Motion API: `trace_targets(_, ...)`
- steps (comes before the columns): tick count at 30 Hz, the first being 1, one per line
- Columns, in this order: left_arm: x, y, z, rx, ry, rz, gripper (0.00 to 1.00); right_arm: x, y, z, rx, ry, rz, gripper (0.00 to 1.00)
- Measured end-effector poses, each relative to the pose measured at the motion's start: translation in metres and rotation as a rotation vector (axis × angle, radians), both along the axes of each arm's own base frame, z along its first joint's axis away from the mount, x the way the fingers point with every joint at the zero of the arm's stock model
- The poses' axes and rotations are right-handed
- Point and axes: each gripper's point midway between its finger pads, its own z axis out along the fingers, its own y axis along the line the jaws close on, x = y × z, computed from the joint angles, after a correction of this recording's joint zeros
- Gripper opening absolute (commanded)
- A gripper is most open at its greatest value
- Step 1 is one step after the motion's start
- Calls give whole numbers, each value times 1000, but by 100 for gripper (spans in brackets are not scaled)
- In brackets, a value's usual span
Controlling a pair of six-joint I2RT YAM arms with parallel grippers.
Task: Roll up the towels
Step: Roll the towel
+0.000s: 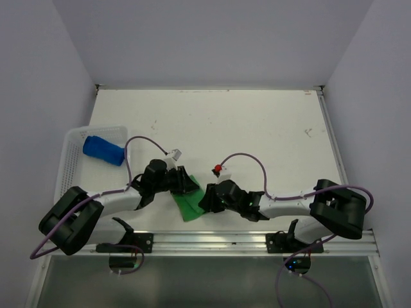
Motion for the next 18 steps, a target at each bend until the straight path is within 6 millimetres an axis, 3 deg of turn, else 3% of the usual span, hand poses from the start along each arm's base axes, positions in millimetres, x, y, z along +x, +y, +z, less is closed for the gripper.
trace_targets(8, 17, -1, 14, 84, 21, 20, 40, -1, -2, 4, -86, -83, -16, 17)
trace_targets(18, 51, 1, 67, 117, -88, 84, 40, -5, -12, 10, -273, -211, -66, 16)
